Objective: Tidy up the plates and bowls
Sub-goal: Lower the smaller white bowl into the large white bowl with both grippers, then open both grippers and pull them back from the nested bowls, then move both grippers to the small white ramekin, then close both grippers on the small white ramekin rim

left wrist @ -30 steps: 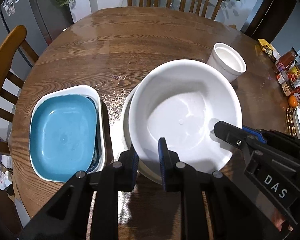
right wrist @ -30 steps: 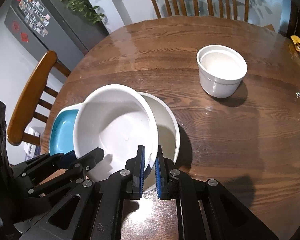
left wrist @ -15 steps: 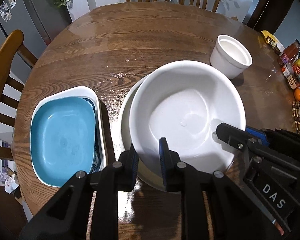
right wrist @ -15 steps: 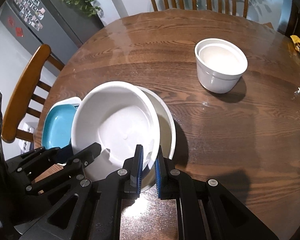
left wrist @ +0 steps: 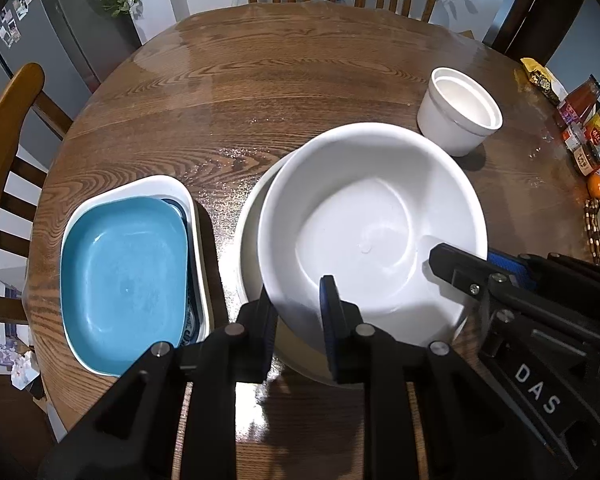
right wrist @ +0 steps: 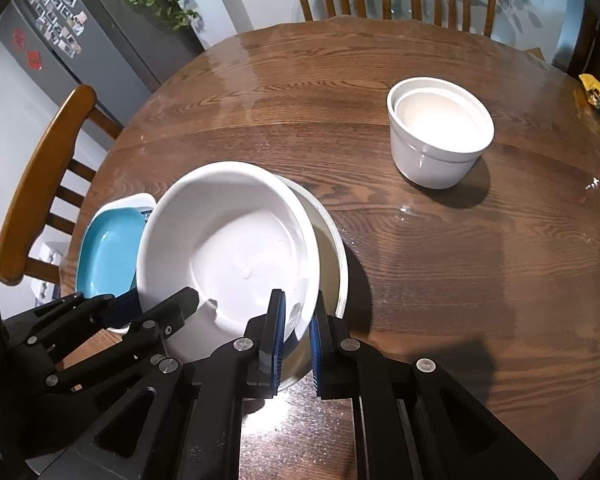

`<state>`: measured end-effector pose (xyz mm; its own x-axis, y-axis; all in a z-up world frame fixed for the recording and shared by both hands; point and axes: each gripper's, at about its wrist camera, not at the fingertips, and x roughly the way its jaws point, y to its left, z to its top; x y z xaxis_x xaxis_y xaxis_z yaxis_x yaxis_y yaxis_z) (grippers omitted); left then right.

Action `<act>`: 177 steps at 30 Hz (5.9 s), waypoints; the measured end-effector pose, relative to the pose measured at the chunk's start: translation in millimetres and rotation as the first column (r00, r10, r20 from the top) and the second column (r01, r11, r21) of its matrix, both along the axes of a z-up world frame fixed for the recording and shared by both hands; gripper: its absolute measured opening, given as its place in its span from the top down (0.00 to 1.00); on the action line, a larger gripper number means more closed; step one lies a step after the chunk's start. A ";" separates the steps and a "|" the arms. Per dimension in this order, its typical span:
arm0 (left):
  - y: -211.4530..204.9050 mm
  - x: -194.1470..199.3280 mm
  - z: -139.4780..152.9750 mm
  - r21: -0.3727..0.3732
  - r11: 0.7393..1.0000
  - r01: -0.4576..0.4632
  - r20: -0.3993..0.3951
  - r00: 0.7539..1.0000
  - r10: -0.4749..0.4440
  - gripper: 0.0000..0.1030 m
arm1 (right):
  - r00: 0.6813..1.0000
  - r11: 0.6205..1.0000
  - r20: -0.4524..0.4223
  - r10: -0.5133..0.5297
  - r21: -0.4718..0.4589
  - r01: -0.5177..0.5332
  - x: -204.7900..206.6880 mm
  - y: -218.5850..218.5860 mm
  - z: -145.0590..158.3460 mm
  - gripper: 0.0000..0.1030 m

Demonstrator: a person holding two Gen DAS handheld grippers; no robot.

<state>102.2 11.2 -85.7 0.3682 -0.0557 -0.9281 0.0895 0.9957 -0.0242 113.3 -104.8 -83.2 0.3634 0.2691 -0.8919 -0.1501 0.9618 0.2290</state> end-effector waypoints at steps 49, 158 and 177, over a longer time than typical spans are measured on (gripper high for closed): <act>0.4 -11.2 25.7 0.029 0.999 -0.015 0.088 0.996 0.012 0.32 | 0.995 0.999 0.091 -0.036 -0.023 0.038 -15.8 -12.7 21.2 0.89; -111.4 96.1 137.3 0.077 0.995 -0.056 0.291 0.956 0.031 0.01 | 0.956 0.984 0.230 -0.180 0.056 0.172 60.5 -174.8 114.5 0.47; -102.3 154.0 1.5 0.173 0.984 -0.046 -0.038 0.998 0.054 0.06 | 0.994 0.994 -0.040 -0.104 0.039 0.106 141.0 -146.3 -1.5 0.47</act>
<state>256.2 -91.0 -84.2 0.3266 0.1235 -0.9370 0.0422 0.9885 0.1450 254.3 -251.1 -84.6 0.3578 0.2675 -0.8947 -0.0390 0.9615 0.2719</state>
